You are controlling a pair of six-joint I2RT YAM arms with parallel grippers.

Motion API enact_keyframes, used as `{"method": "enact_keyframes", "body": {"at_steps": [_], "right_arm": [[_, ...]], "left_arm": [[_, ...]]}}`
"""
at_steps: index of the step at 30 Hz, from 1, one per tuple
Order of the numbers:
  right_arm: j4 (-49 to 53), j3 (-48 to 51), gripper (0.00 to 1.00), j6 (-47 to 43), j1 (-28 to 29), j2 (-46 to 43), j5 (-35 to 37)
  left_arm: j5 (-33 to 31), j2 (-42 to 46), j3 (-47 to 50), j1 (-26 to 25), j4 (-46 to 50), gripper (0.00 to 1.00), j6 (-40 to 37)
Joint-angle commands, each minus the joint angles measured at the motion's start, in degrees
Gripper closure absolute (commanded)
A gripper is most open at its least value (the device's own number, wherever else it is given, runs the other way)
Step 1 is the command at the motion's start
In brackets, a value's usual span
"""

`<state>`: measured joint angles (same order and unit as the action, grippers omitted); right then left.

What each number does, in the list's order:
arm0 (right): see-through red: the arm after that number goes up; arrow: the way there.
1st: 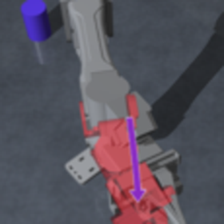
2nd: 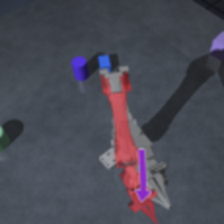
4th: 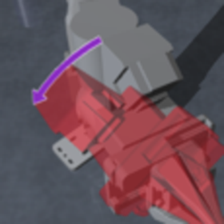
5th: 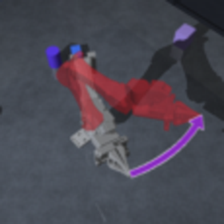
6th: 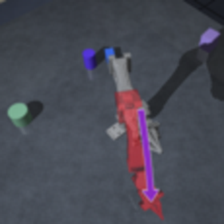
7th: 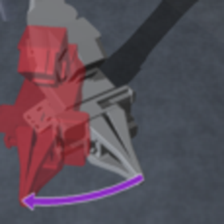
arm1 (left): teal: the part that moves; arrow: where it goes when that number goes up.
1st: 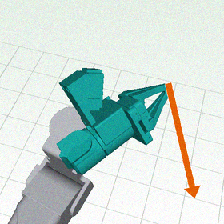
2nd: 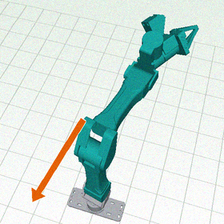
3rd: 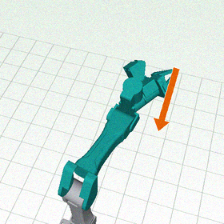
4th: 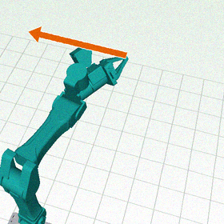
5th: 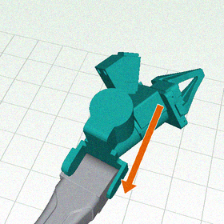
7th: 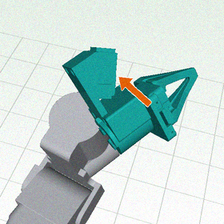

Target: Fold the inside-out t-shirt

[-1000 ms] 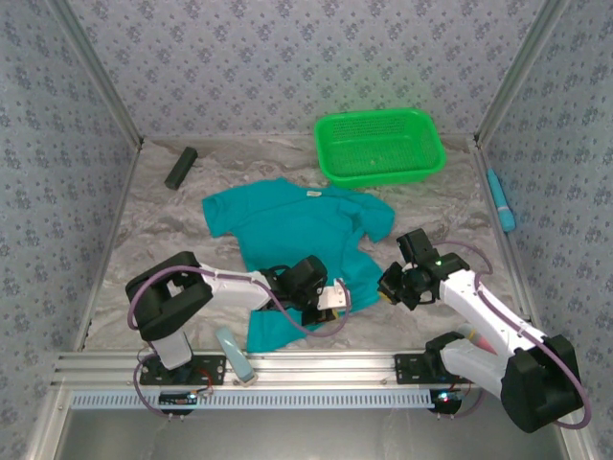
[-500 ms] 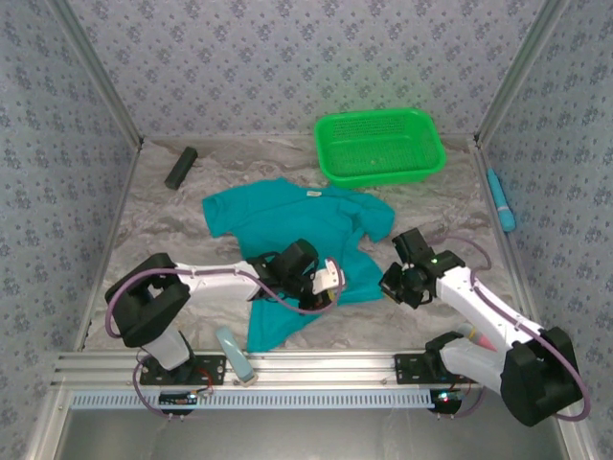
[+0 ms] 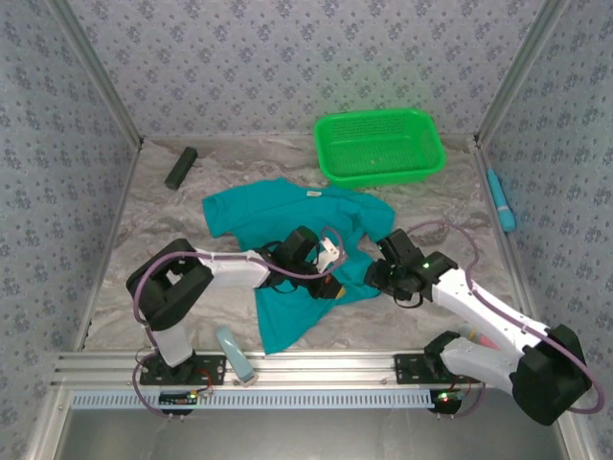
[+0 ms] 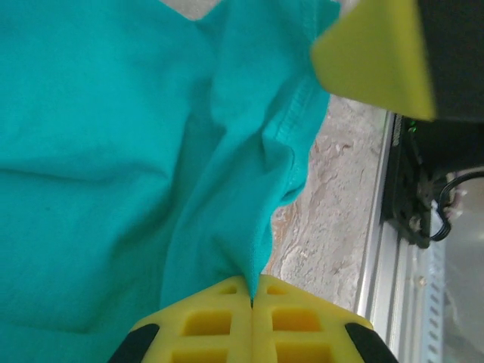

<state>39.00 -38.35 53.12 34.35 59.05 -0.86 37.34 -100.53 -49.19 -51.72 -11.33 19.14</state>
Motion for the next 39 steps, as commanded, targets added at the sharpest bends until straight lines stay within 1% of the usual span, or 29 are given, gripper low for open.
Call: {"method": "enact_keyframes", "body": {"at_steps": [1,3,6,7,9,11,13,14,16,17,19,22,26,29,31,34,37,38,39], "right_arm": [[-0.4,1.3,0.46,1.6,2.8,-2.3,-2.3],[-5.9,2.7,0.46,3.6,5.4,-1.4,-5.7],[-12.8,3.8,0.46,6.0,8.1,2.6,-6.8],[-14.8,4.0,0.46,6.6,8.2,4.4,-7.6],[-16.6,3.3,0.46,7.2,8.1,7.5,-8.0],[-16.7,2.1,0.46,7.3,8.2,9.9,-7.6],[-17.7,1.8,0.46,7.3,8.3,11.8,-8.0],[-18.3,1.9,0.47,7.4,8.4,12.3,-8.3],[-19.5,2.2,0.49,7.4,8.9,13.5,-8.4],[-20.0,2.5,0.50,7.4,9.0,14.0,-8.5],[-21.7,3.2,0.54,7.8,9.1,14.5,-9.1],[-19.9,2.9,0.55,8.4,9.1,14.6,-8.4],[-17.6,3.5,0.52,8.7,8.6,12.8,-6.6],[-17.8,5.0,0.46,9.8,7.7,10.4,-6.6],[-17.9,5.1,0.43,10.6,7.7,9.6,-7.1],[-17.9,4.6,0.42,11.4,8.4,10.1,-6.5],[-17.6,4.7,0.43,11.1,8.7,11.0,-4.0],[-17.4,4.8,0.45,10.2,8.7,11.4,-2.6],[-16.9,4.7,0.49,9.3,8.8,12.0,-0.7]], "left_arm": [[4.3,0.4,2.1,1.8,-7.2,0.93,6.9],[4.8,0.1,2.8,2.1,-8.6,0.92,7.9],[5.8,-1.4,3.3,2.8,-10.9,0.92,9.4],[6.4,-1.8,3.6,3.0,-12.2,0.89,10.4],[7.1,-2.1,4.3,3.3,-14.1,0.83,11.6],[6.6,-1.3,5.0,3.5,-14.3,0.78,11.5],[5.8,-0.4,5.7,4.0,-13.1,0.76,10.9],[5.4,0.0,5.9,4.2,-12.1,0.77,10.2],[4.1,0.7,5.8,4.2,-8.0,0.87,7.3],[3.7,0.8,5.8,4.2,-6.8,0.90,6.3],[3.3,1.0,6.4,4.2,-6.6,0.98,5.7],[3.1,1.9,7.8,4.4,-8.7,0.99,6.7],[3.9,3.4,8.6,4.8,-8.6,1.00,6.1],[4.1,3.7,8.8,5.0,-7.5,1.00,5.4],[5.0,3.5,8.9,4.9,-9.0,1.00,6.7],[5.5,3.8,9.0,5.0,-11.1,1.00,9.0],[6.0,4.3,8.7,4.9,-11.6,1.00,10.5],[6.1,4.6,8.5,4.9,-11.7,1.00,10.8],[6.3,5.0,8.4,4.9,-11.7,1.00,11.3]]}}
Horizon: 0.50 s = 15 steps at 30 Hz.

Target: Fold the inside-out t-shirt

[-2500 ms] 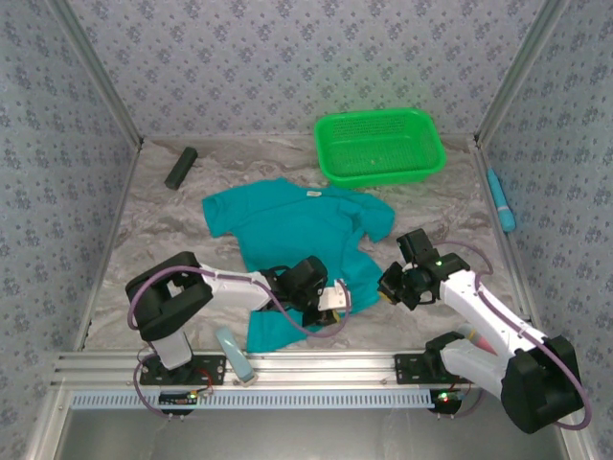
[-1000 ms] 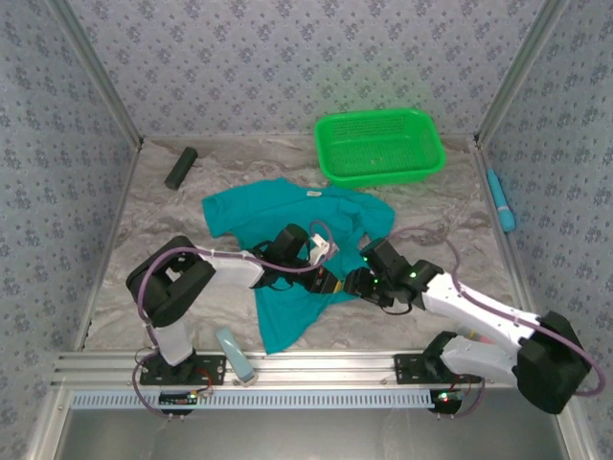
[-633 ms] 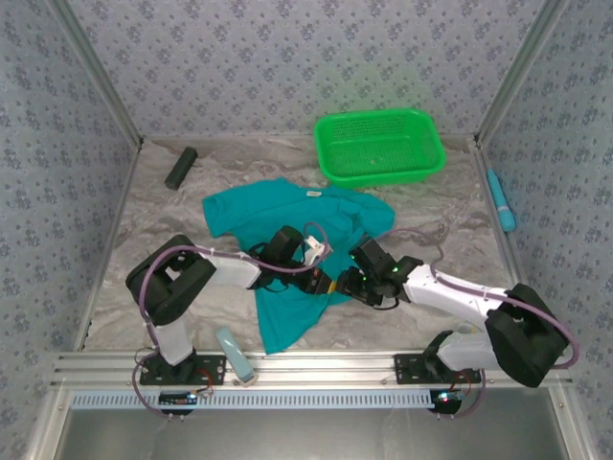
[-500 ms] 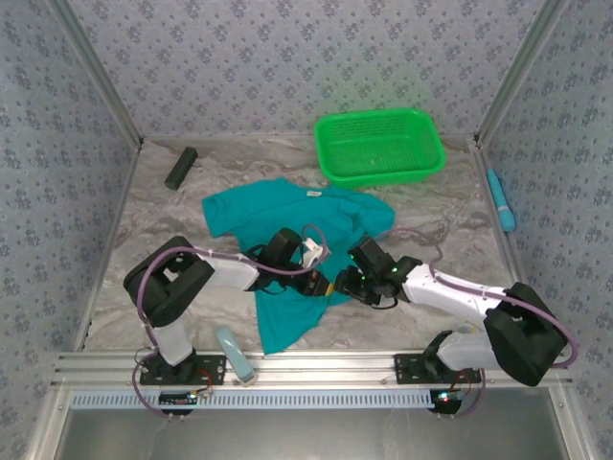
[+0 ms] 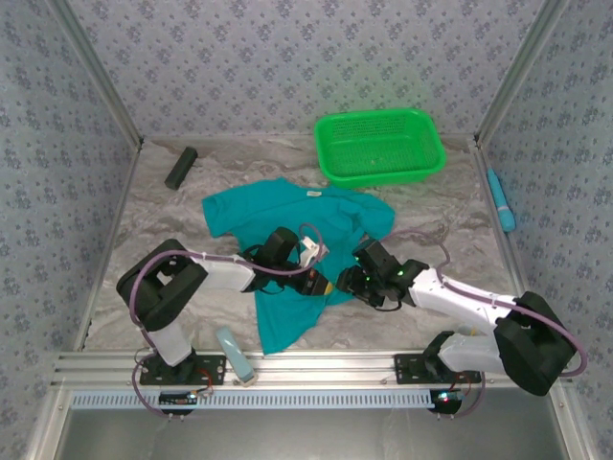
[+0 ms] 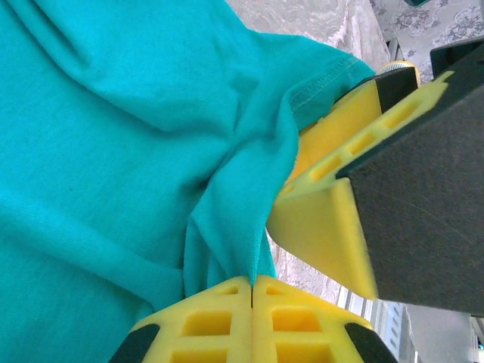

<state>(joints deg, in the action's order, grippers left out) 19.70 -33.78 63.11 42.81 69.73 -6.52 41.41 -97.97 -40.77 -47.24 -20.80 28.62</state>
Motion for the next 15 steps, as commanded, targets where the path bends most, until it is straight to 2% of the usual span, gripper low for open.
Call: {"method": "enact_keyframes", "body": {"at_steps": [1,5,7,11,15], "right_arm": [[2.5,0.1,0.54,-2.5,0.7,1.8,6.0],[5.0,0.0,0.80,-6.8,3.4,2.6,11.4],[7.8,0.0,0.98,-7.5,4.6,2.1,14.5],[9.9,0.9,1.00,-9.0,4.9,-0.8,13.5],[14.5,1.6,1.00,-5.7,5.7,-3.1,11.6]], "left_arm": [[2.3,2.8,-0.3,0.6,-2.2,1.00,2.2],[2.6,4.1,-1.2,0.7,-1.7,1.00,3.4],[2.5,4.5,-1.6,1.0,-1.1,1.00,3.3],[-0.1,5.6,-1.8,2.3,1.6,1.00,1.7],[-4.2,8.4,-2.2,5.4,4.2,1.00,0.2]]}}
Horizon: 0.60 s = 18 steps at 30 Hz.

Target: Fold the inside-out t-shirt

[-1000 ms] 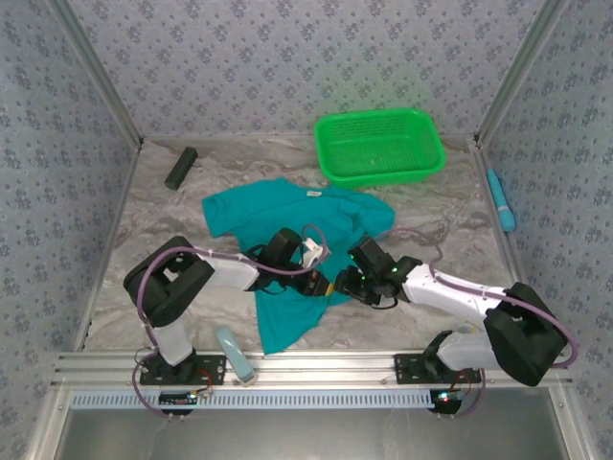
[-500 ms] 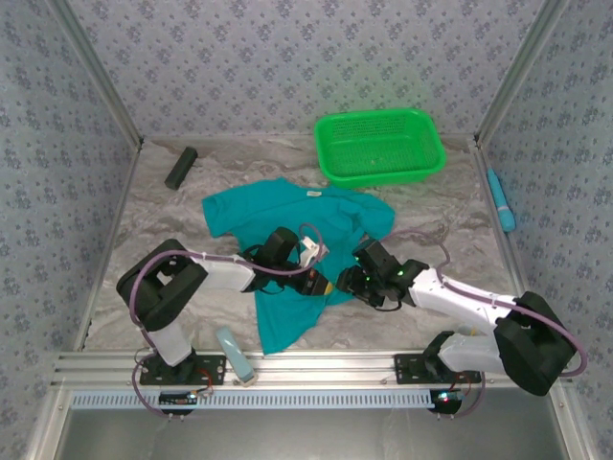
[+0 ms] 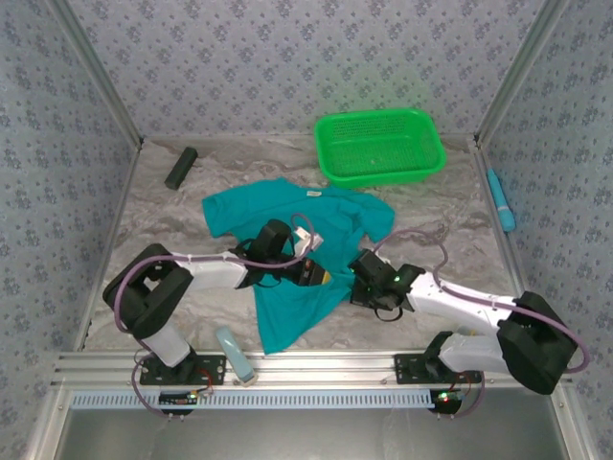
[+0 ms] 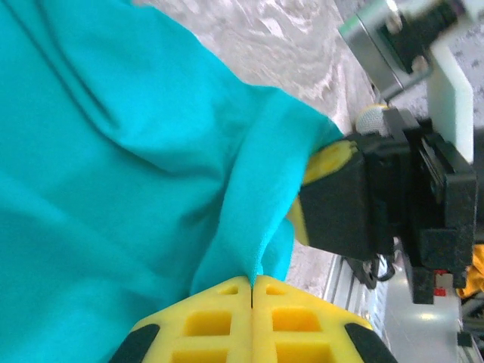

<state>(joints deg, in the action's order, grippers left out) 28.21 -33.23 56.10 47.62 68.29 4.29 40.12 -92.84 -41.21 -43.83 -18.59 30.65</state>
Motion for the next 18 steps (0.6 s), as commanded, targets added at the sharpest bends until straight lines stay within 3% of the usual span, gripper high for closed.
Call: {"method": "enact_keyframes", "body": {"at_steps": [1,9,13,18], "right_arm": [[7.6,1.0,1.00,1.5,1.5,-2.3,0.2],[12.7,-12.0,1.00,-2.7,9.2,-0.7,1.7],[6.8,-17.5,0.66,-4.4,12.2,4.2,0.8],[-5.0,-18.0,0.56,-9.1,11.2,12.6,2.1]], "left_arm": [[-3.8,3.9,-1.7,2.8,2.3,1.00,-2.0],[-1.4,3.5,-3.4,5.3,5.9,1.00,-2.8],[-2.8,4.7,-3.3,5.5,6.6,1.00,-3.0],[-4.5,6.1,-3.3,6.4,6.8,1.00,-3.2]]}}
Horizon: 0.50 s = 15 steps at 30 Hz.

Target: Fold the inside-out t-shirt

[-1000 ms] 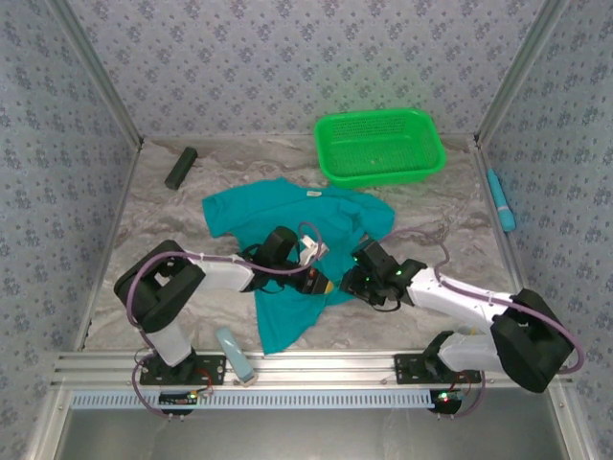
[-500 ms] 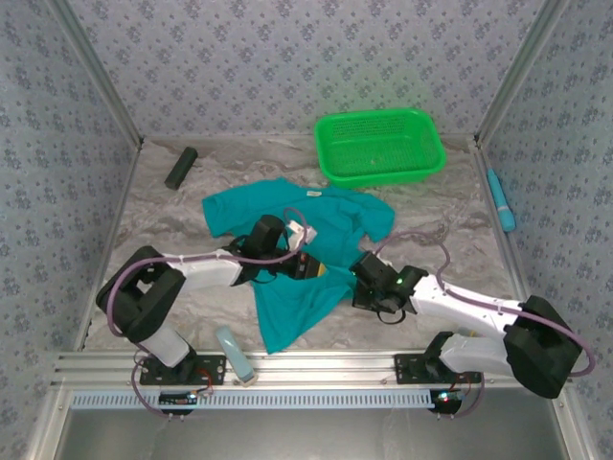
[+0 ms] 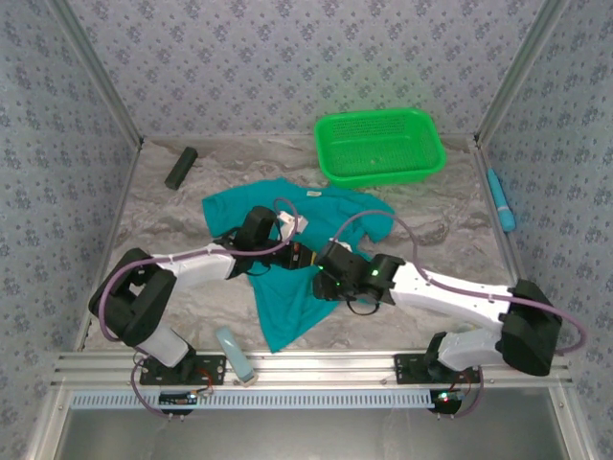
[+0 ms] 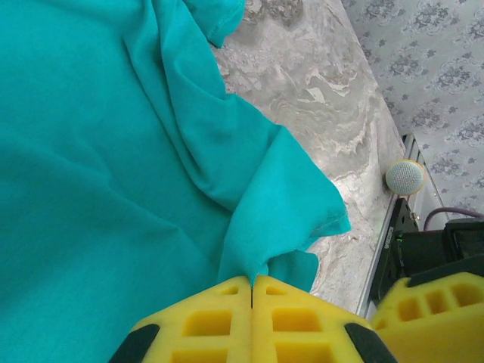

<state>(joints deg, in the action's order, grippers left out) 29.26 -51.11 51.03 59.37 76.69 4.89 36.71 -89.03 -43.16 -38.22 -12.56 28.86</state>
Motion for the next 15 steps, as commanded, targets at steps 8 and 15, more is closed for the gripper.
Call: {"method": "enact_keyframes", "body": {"at_steps": [8,15], "right_arm": [[-5.4,1.3,0.60,-7.4,-0.8,12.9,3.3],[-3.9,10.8,1.00,-4.2,-1.7,8.5,-0.3]], "left_arm": [[-4.0,3.7,-1.7,4.7,3.6,1.00,-6.3],[-20.2,6.6,-1.6,9.7,10.2,1.00,-16.0]]}}
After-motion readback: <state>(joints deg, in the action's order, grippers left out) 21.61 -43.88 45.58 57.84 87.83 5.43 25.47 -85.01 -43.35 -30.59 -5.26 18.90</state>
